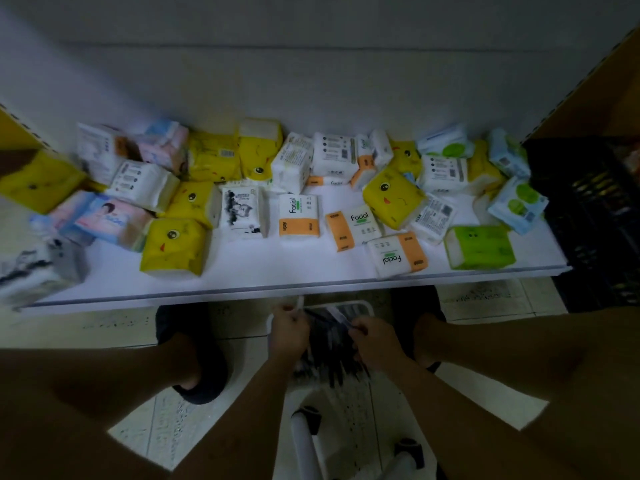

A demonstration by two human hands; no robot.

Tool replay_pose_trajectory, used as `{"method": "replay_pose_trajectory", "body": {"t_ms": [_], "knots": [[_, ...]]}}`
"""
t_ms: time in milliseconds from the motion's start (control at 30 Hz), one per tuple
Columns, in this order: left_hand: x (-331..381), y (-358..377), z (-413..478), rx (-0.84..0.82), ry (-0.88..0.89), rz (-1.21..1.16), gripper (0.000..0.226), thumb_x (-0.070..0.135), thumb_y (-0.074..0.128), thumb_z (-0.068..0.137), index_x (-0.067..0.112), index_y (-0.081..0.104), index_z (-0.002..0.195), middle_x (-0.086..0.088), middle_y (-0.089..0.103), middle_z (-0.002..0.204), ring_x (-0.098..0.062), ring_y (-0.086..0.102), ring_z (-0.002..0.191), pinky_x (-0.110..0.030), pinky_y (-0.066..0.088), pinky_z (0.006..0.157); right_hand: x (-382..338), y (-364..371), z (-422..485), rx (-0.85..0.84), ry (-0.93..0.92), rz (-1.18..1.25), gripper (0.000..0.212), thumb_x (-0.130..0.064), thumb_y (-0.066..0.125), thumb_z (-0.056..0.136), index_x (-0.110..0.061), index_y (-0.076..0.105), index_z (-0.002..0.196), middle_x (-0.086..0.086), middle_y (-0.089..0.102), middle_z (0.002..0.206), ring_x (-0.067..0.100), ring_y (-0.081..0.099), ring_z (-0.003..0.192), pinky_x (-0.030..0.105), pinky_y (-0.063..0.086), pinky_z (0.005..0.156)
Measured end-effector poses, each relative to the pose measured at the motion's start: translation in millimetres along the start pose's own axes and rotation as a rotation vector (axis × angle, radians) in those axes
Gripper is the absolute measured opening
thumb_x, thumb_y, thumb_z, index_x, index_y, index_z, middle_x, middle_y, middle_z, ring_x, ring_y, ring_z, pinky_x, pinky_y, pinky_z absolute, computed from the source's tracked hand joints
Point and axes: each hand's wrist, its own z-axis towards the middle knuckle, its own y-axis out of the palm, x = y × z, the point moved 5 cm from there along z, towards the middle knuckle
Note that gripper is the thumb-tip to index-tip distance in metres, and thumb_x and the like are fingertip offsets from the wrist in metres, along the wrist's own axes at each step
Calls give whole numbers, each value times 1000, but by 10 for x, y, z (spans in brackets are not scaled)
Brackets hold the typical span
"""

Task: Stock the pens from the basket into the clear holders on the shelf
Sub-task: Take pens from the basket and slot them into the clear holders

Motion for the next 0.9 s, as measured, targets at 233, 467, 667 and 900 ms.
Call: {"method": "replay_pose_trajectory", "body": {"t_ms": [233,467,667,900], "knots": [[734,-373,-523,-42,228,-201,34,34,48,99,4,64,93,-6,59,62,-11,51,45,-22,42,44,-536,16,-145,101,-125,56,17,-13,53,90,-21,62,79,1,63,77,25,61,76,40,51,70],[1368,-1061,-932,97,403,-338,20,38,55,95,21,65,100,-2,70,81,-6,56,56,-25,42,50,-1561,-157,-658,181,-465,130,24,-35,47,100,-23,64,88,-14,62,72,7,56,70,27,41,65],[2029,-1677,-1387,78,553,-582,12,25,65,90,21,69,101,-6,70,83,-10,65,70,-26,52,63,-2489,-371,-1248,205,-757,284,23,-39,50,97,-24,68,94,-10,51,55,8,45,51,25,36,55],[2713,-2457,-2109,191,764,-599,15,6,63,89,4,65,103,-8,72,84,-13,68,75,-25,54,70,-3387,-684,-2025,187,-1050,377,15,-24,57,96,-31,65,85,-6,63,67,7,58,62,28,48,60]]}}
